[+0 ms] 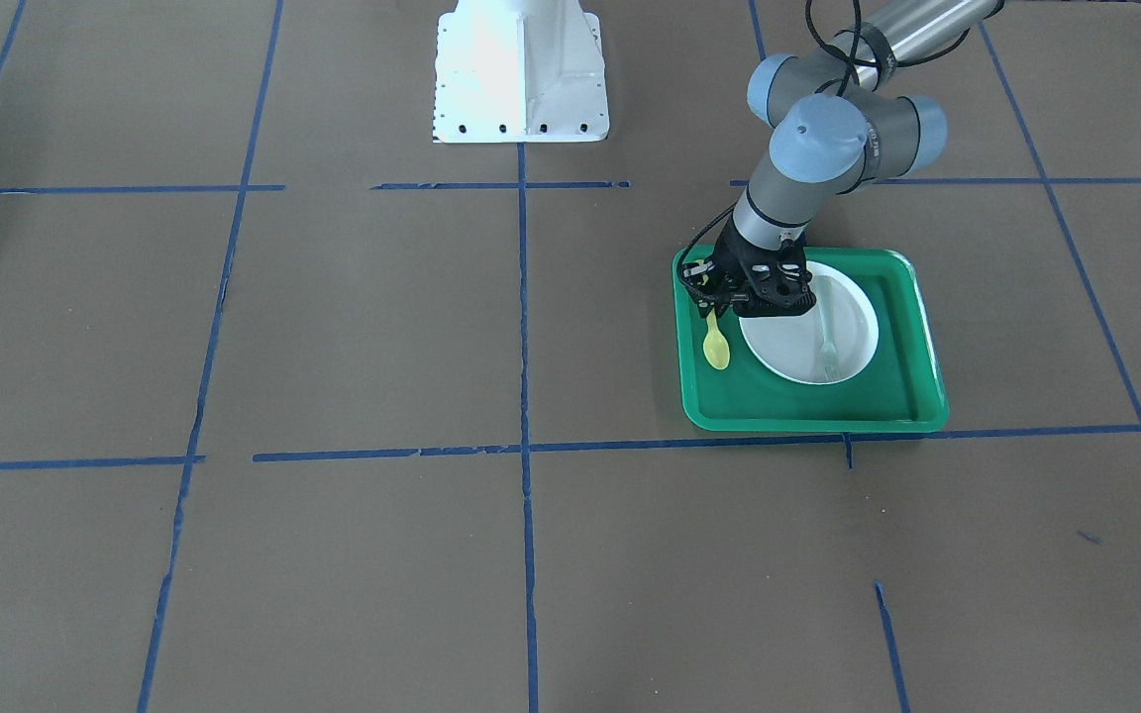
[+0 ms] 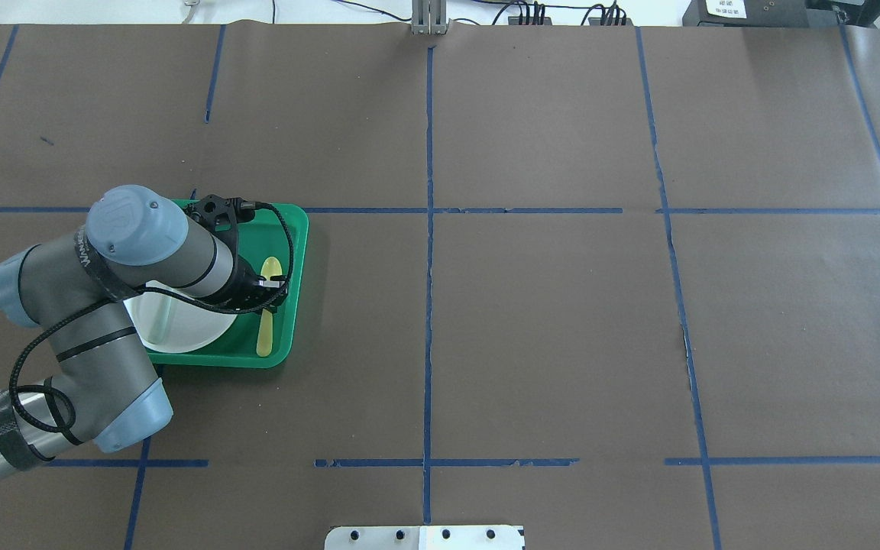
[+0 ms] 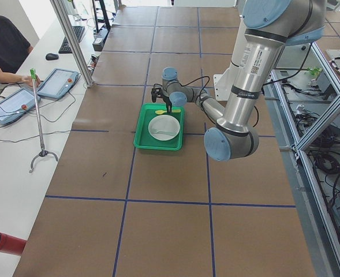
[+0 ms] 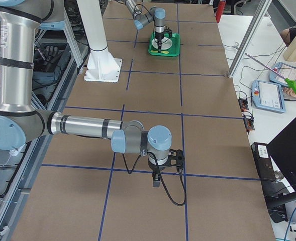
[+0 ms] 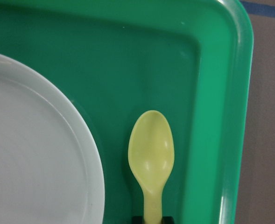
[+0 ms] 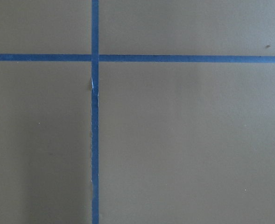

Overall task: Place spoon
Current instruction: 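Carry the spoon off the plate and lower it onto the tray beside the plate, then open the left gripper and withdraw it away from the tray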

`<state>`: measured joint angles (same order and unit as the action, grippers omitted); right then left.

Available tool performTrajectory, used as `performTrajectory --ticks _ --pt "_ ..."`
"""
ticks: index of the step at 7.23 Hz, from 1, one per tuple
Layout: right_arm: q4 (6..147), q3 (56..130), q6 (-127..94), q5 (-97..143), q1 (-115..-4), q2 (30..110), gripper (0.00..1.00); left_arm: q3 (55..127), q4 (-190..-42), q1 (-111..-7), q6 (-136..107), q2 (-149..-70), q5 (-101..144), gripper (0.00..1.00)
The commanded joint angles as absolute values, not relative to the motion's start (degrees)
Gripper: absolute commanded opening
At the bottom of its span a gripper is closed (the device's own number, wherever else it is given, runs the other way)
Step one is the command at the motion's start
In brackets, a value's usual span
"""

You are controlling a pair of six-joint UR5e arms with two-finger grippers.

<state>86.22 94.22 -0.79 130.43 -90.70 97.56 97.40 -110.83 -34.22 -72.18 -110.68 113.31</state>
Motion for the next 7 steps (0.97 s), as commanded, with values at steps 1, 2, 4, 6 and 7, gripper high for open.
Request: performTrajectory --ticks 1,2,4,6,7 --pt "86.22 94.22 -0.79 130.43 -90.7 97.56 1.0 98.17 -110.74 -34.71 -71.98 -110.65 113.29 0.61" --pt "86.22 94.22 -0.79 130.43 -90.7 97.56 1.0 99.3 -110.57 -35.24 -71.9 -110.48 113.47 0.69" --pt "86.22 94.22 -0.79 130.43 -90.7 97.56 1.0 106.66 -101.59 -40.14 -65.71 -110.65 113.91 0.73" --pt "86.22 94.22 -0.79 130.43 -90.7 97.56 1.0 114.14 -92.66 -44.71 -59.0 -110.66 113.91 1.0" --pt "86.13 94.22 -0.79 130.43 -90.7 97.56 1.0 116.08 -90.9 -49.7 -58.37 -110.05 113.91 1.0"
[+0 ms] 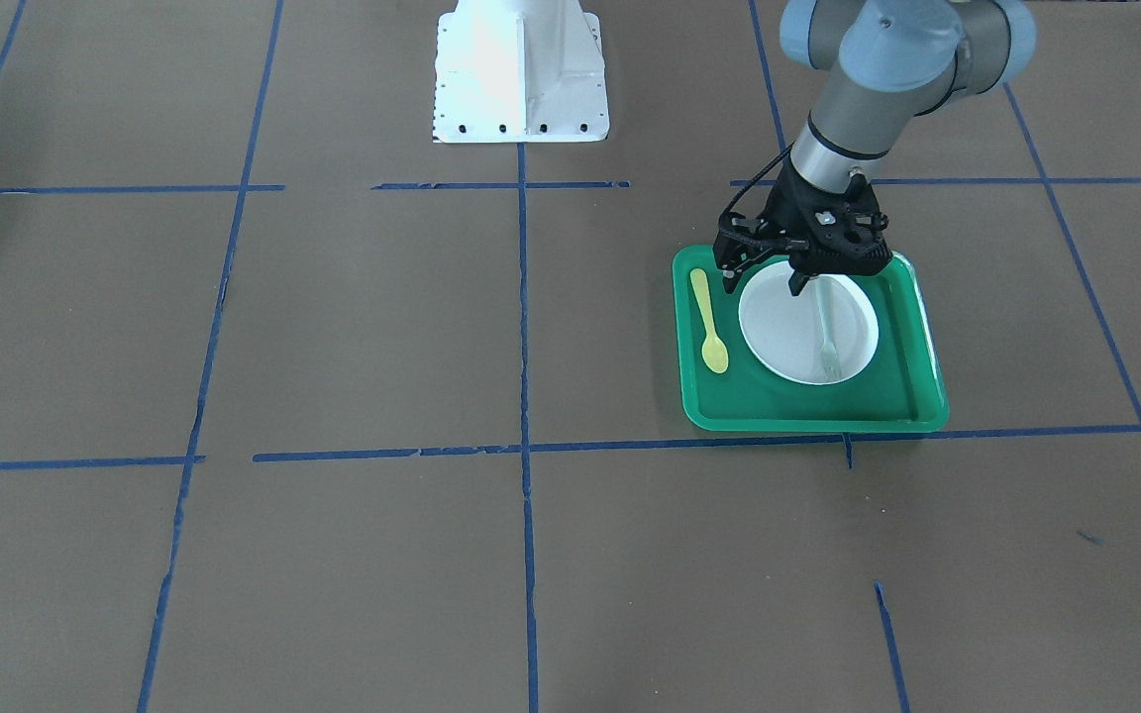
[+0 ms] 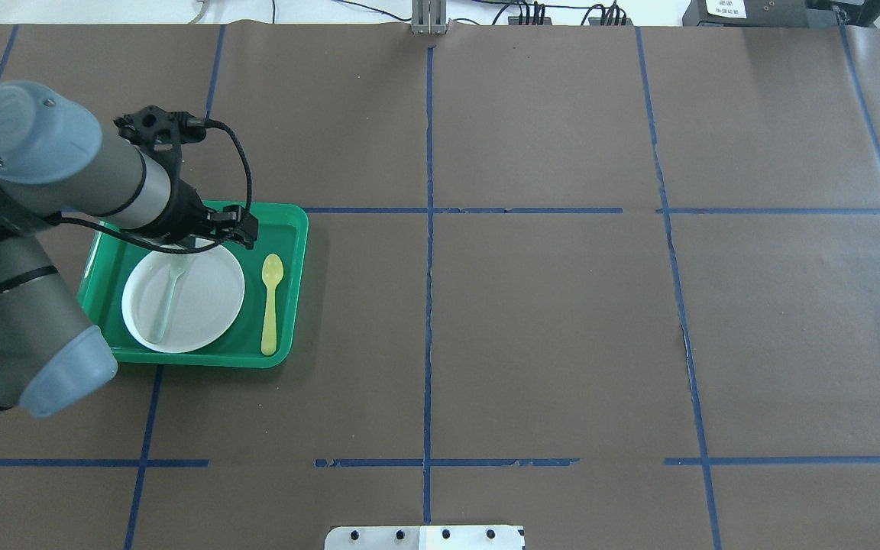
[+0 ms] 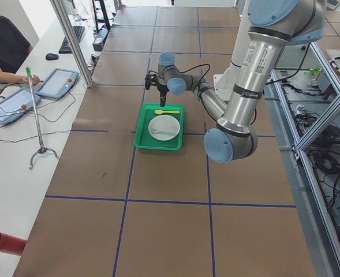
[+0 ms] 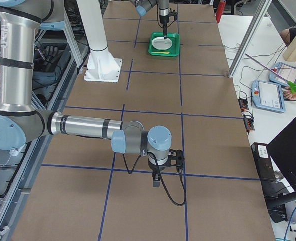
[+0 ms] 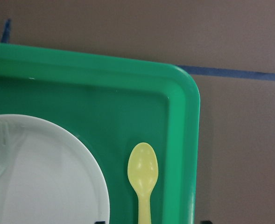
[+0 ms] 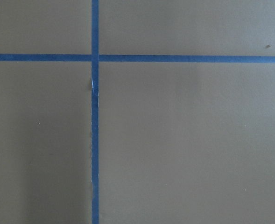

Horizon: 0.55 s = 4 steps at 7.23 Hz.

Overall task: Place spoon
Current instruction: 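Open the left gripper and withdraw it away from the tray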

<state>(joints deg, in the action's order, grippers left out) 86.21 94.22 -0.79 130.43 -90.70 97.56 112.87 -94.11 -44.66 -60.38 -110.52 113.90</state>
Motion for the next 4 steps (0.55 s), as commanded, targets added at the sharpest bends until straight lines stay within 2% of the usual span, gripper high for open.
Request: performTrajectory --ticks 1,3,4 --pt "86.13 94.22 -0.79 130.43 -90.7 97.56 1.0 118.1 -87.92 -52.62 -56.27 -109.87 114.43 1.0" --pt "86.22 94.22 -0.79 130.43 -90.7 97.56 1.0 118.57 -81.76 -60.08 -38.33 -108.64 115.91 1.0" --pt "86.22 94.22 -0.79 130.43 -90.7 97.56 1.0 118.13 -82.61 -63.77 -28.84 -104.11 118.45 1.0"
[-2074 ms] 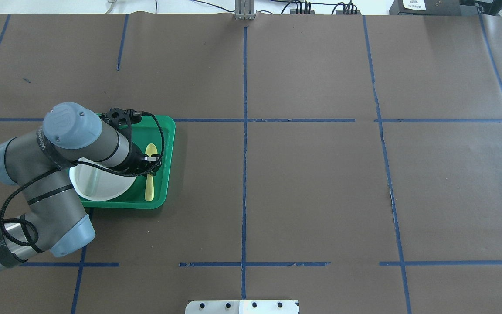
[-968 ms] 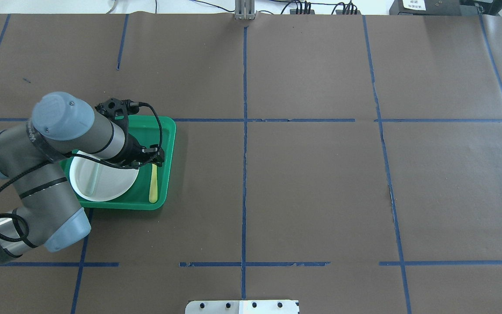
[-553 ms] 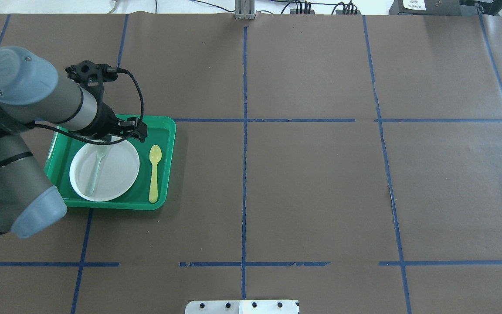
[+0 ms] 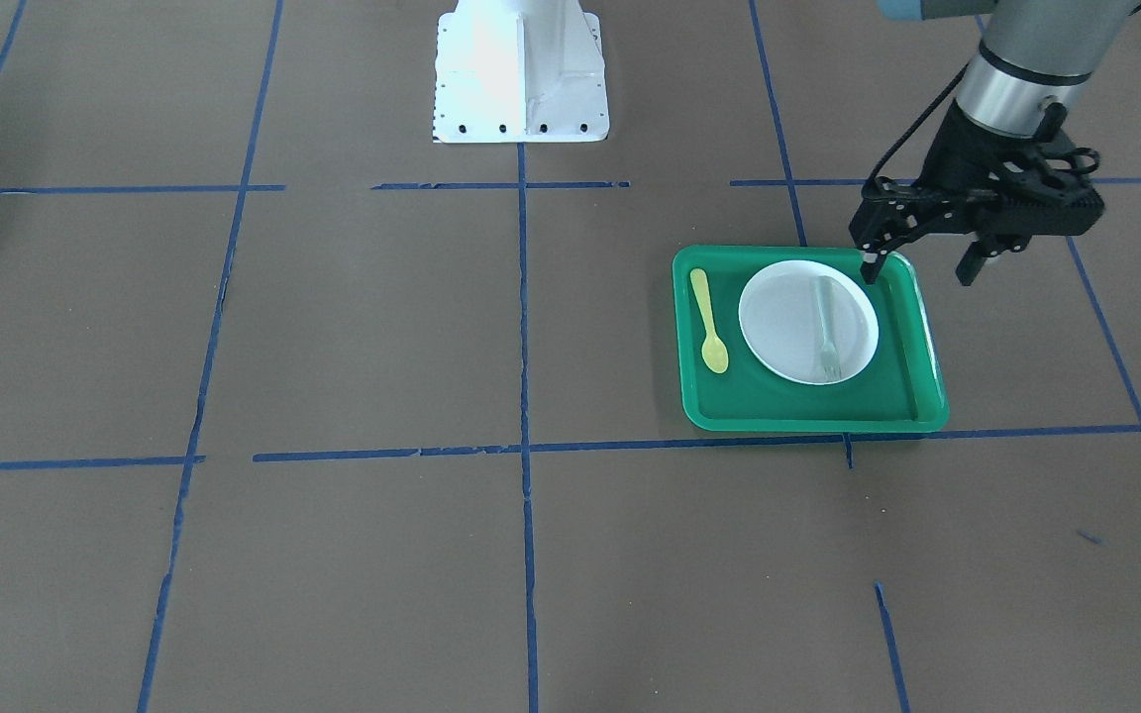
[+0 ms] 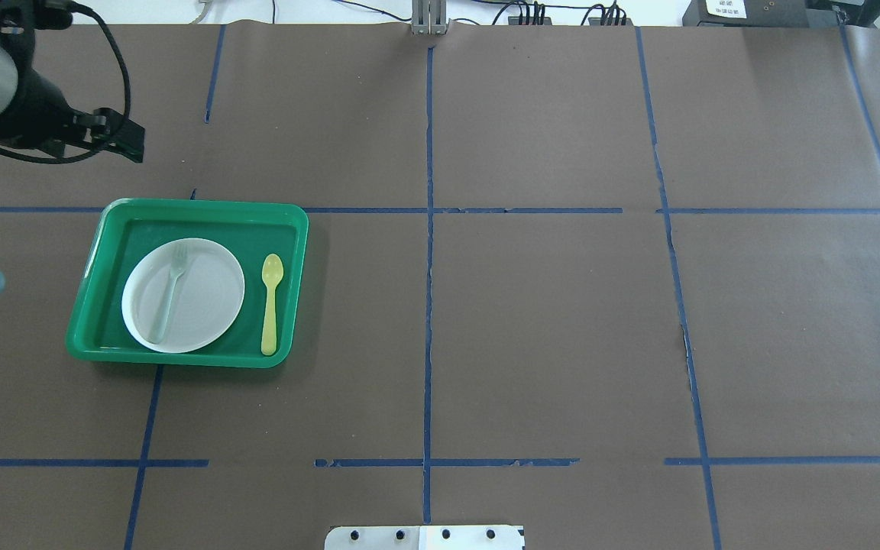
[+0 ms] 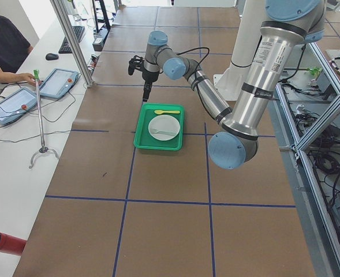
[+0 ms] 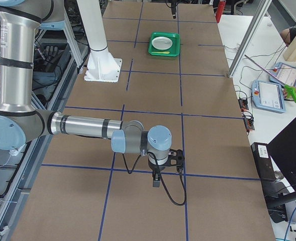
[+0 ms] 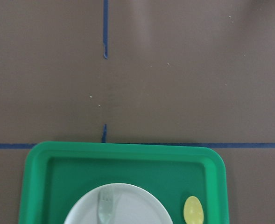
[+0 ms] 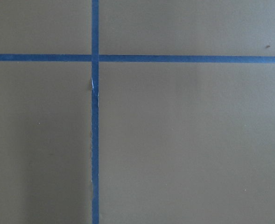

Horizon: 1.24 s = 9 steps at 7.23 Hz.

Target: Place spoon

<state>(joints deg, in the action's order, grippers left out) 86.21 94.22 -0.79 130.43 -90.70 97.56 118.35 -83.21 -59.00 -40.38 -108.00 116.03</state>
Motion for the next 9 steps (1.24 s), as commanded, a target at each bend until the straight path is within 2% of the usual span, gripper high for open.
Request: performTrajectory --ticks 1,3,5,6,9 --pt "86.22 94.22 -0.7 130.43 -90.7 97.56 1.0 117.17 -82.79 -69.29 -19.26 -101.02 120.91 1.0" --pt "86.22 94.22 -0.79 130.43 -90.7 97.56 1.0 107.9 -82.88 -82.47 -2.88 -99.32 126.53 1.0" --pt "86.22 94.22 -0.7 130.43 -90.7 97.56 1.0 97.71 -85.67 -90.32 4.98 -96.95 131.99 1.0" --pt "86.22 94.22 -0.79 130.43 -90.7 97.56 1.0 95.73 -88.13 -93.66 5.1 -93.38 133.84 1.0" --pt "86.22 94.22 -0.79 130.43 -90.7 97.56 1.0 95.1 -88.33 -94.04 4.57 -88.26 134.21 1.0"
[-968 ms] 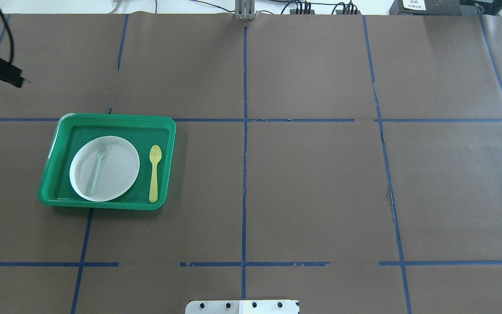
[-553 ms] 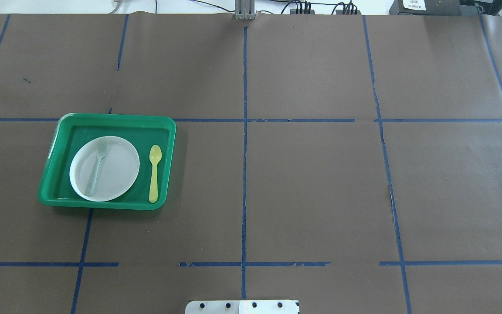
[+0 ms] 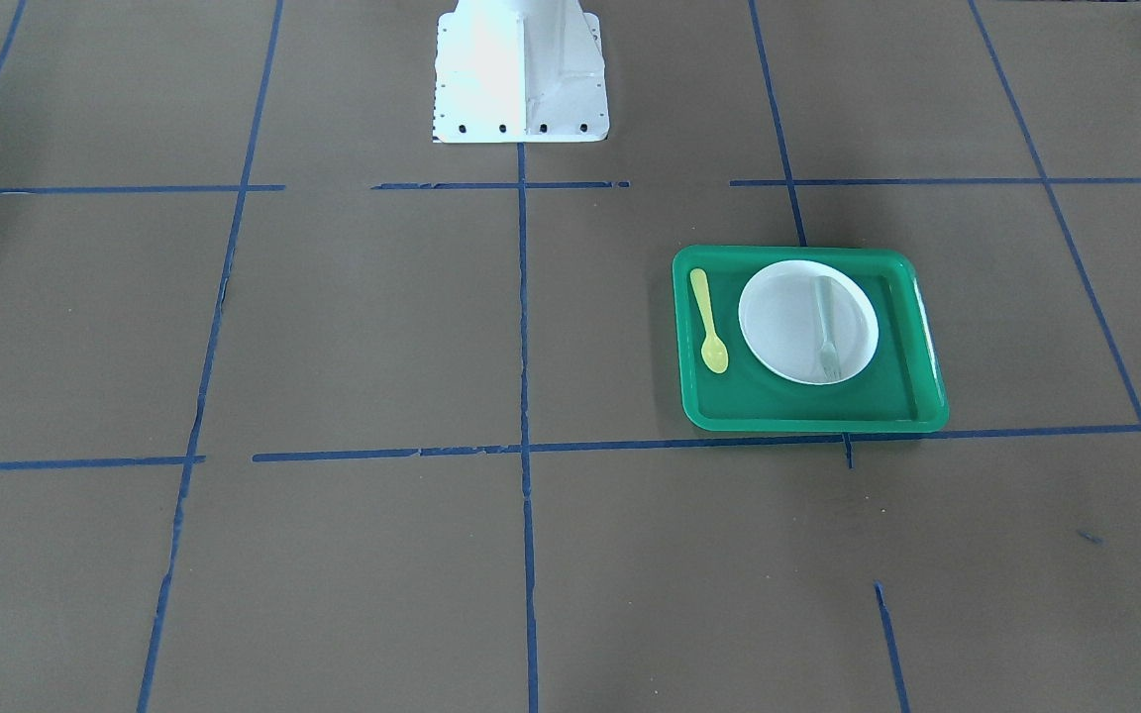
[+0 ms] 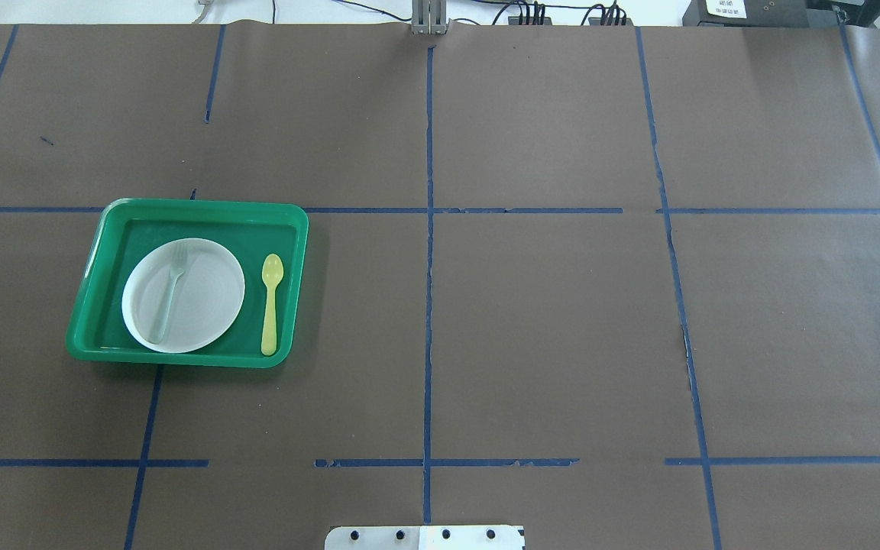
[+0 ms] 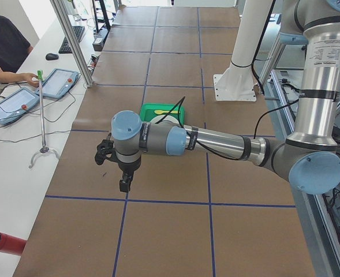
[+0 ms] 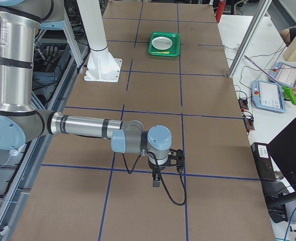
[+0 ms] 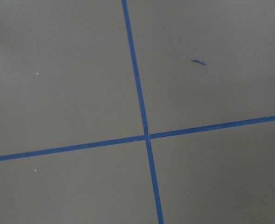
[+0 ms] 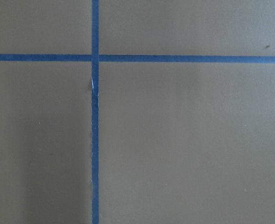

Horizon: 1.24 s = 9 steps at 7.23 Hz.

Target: Place spoon

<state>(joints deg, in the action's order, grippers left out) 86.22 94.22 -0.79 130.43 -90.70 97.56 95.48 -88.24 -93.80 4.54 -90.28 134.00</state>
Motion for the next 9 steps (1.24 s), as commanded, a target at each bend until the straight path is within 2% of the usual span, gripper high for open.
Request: performTrajectory --ticks 1,4,9 --pt "86.22 94.22 -0.79 130.43 -90.7 97.56 1.0 94.49 -88.16 -94.04 4.57 -86.59 134.3 1.0" --pt "86.22 94.22 -0.79 130.43 -90.7 97.56 1.0 94.92 -87.63 -95.1 4.57 -82.89 134.47 1.0" --pt "86.22 94.22 -0.79 130.43 -90.7 97.56 1.0 96.94 -88.33 -92.91 4.48 -83.94 134.47 1.0"
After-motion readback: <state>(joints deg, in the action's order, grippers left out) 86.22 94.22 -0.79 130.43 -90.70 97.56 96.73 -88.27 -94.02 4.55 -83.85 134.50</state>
